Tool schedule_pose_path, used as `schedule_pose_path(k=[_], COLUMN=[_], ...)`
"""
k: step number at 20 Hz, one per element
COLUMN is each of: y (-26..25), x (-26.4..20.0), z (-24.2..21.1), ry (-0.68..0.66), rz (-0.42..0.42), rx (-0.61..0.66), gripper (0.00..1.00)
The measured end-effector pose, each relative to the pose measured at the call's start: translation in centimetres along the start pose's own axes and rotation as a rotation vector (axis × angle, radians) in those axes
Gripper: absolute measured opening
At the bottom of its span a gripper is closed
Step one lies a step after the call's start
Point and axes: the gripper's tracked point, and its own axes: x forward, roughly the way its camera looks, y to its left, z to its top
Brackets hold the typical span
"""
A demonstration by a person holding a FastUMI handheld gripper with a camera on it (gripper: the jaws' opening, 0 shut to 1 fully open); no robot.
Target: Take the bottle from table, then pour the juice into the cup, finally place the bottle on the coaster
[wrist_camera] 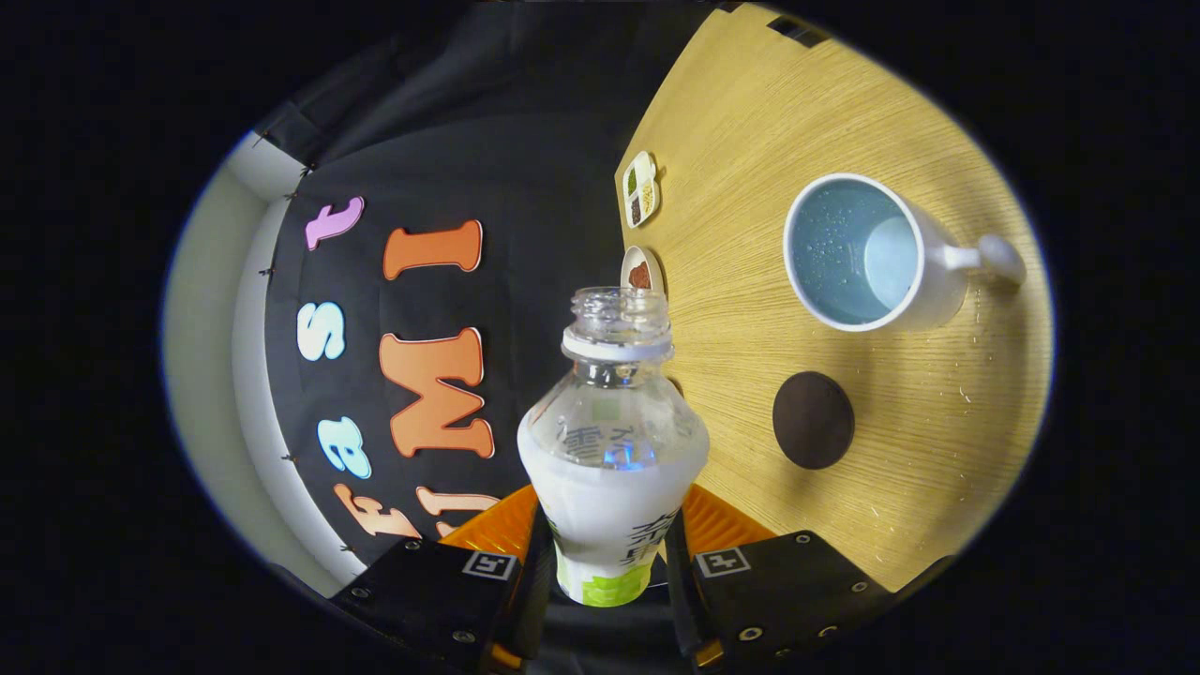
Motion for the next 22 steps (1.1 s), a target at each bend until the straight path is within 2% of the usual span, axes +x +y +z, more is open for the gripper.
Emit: schedule_pose_path(k=[22], y=[0.3], x=[-0.02], z=[0.07], ry=[0.021], rz=[-0.015], rx=[0.109], gripper=[0.55])
